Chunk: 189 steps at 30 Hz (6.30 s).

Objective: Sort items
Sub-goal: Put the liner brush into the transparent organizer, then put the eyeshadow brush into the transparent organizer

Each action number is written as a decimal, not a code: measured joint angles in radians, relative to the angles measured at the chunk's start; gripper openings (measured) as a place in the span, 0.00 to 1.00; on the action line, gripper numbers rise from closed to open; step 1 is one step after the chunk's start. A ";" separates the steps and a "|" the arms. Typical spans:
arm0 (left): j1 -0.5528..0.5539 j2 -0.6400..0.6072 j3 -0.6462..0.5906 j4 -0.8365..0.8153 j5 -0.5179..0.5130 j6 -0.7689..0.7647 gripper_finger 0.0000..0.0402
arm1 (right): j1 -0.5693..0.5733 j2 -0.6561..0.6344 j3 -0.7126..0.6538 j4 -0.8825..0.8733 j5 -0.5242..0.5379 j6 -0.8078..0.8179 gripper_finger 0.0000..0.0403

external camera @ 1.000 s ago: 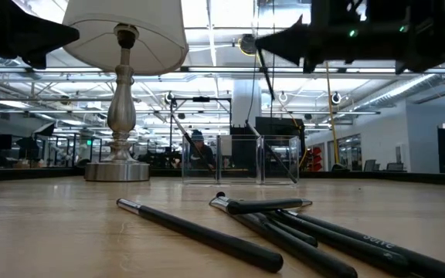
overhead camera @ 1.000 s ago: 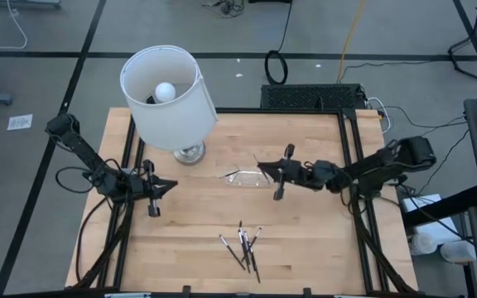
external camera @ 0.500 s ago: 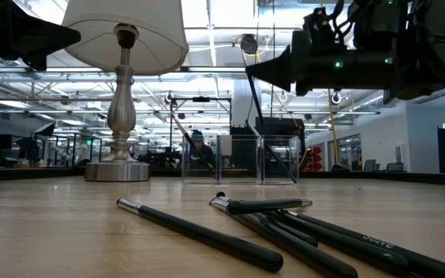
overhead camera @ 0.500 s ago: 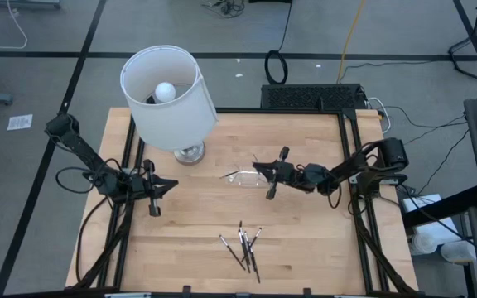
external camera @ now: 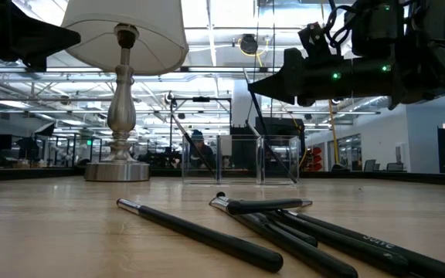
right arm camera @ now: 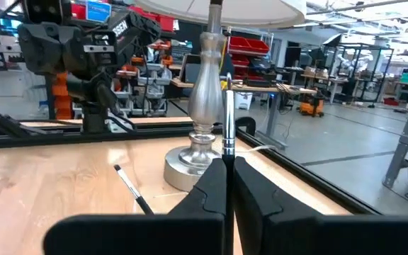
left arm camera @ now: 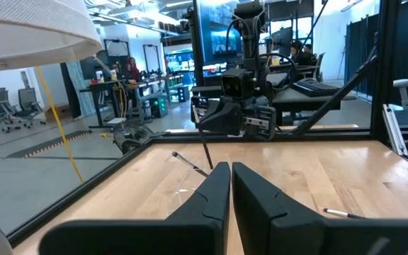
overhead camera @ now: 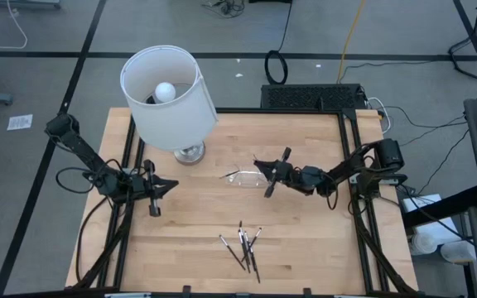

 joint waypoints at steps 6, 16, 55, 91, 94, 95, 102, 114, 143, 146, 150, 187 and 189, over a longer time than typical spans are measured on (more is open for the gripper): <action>0.000 0.000 0.000 -0.005 0.000 -0.016 0.06 | 0.031 0.000 -0.090 0.113 0.058 0.000 0.00; 0.000 0.000 0.000 0.002 0.000 -0.006 0.06 | 0.053 -0.009 -0.108 0.119 0.058 -0.006 0.00; 0.000 0.000 0.000 0.028 0.025 0.003 0.06 | 0.105 0.090 -0.004 -0.058 0.258 0.191 0.00; 0.000 0.000 0.000 0.032 0.024 0.006 0.06 | 0.065 0.089 0.089 -0.324 0.266 0.232 0.06; 0.000 0.000 0.000 0.031 0.024 0.006 0.06 | 0.065 0.089 0.089 -0.324 0.267 0.236 0.08; 0.000 0.000 0.000 0.031 0.024 0.008 0.06 | 0.065 0.089 0.089 -0.324 0.266 0.236 0.09; 0.000 0.000 0.000 0.031 0.025 0.006 0.06 | 0.079 0.071 0.088 -0.249 0.266 0.136 0.09; 0.000 0.000 0.000 0.031 0.027 -0.011 0.06 | 0.315 -0.313 0.088 -0.213 0.204 -0.120 0.08; 0.000 0.000 0.000 0.030 0.130 -0.041 0.06 | 0.628 0.025 0.384 -0.973 -0.026 0.670 0.00; 0.000 0.000 0.000 0.030 0.129 -0.041 0.06 | 0.592 0.025 0.384 -0.972 -0.131 0.704 0.00; 0.000 0.000 0.000 0.030 0.129 -0.041 0.06 | 0.541 0.025 0.384 -0.958 -0.338 0.770 0.02; -0.048 0.000 0.000 -0.190 0.190 -0.337 0.06 | 0.459 0.330 1.398 -2.269 -0.316 1.439 0.02; -0.061 0.000 0.000 -0.201 0.245 -0.361 0.06 | 0.449 0.365 1.375 -2.234 -0.356 1.450 0.03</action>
